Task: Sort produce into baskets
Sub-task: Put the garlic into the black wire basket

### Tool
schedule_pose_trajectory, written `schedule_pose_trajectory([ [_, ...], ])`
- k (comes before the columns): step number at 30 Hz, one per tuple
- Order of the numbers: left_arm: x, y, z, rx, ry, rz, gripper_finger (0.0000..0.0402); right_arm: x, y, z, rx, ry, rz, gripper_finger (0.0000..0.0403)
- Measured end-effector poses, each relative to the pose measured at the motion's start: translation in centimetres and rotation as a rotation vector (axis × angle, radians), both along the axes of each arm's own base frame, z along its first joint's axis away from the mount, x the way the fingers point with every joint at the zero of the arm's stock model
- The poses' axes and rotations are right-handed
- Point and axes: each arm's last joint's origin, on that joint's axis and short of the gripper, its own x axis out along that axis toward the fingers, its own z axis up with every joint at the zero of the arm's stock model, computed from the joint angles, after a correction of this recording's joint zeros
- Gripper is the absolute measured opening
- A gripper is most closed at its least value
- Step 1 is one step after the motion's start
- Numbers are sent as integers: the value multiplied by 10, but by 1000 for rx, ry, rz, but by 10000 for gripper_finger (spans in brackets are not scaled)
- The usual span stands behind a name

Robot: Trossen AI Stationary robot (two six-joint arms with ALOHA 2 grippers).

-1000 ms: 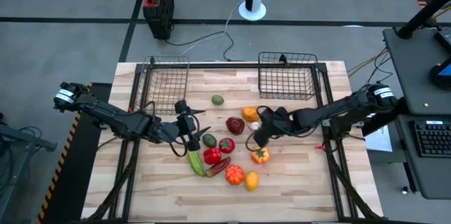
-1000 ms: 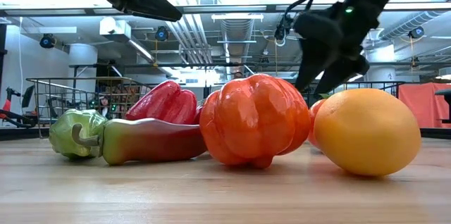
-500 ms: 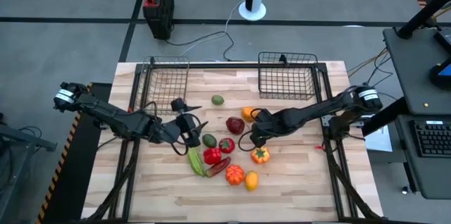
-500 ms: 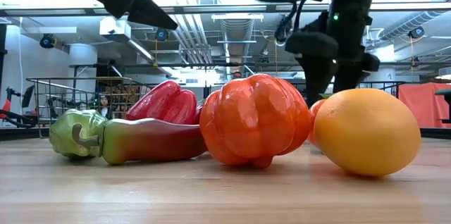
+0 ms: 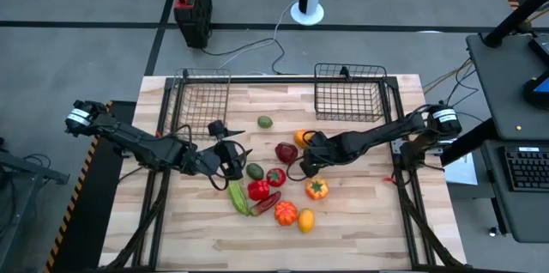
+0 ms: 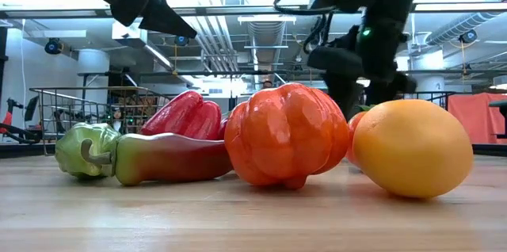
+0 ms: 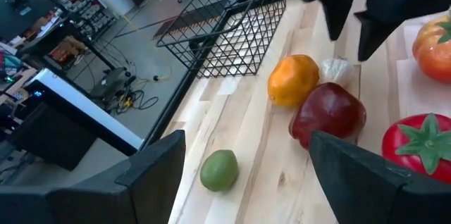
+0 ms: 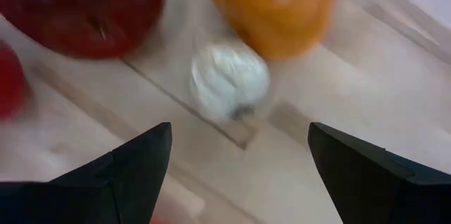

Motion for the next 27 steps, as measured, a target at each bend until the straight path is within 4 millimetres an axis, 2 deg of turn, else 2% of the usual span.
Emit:
schedule_pose_trajectory([
  [8,0,0,0,0,0,0,284,8,-11,-13,-14,12,10,329],
  [17,0,0,0,1,-4,-2,284,14,-11,-22,-7,-7,16,325],
  [27,1,0,1,4,-7,-4,284,16,-10,-33,-6,22,24,284],
])
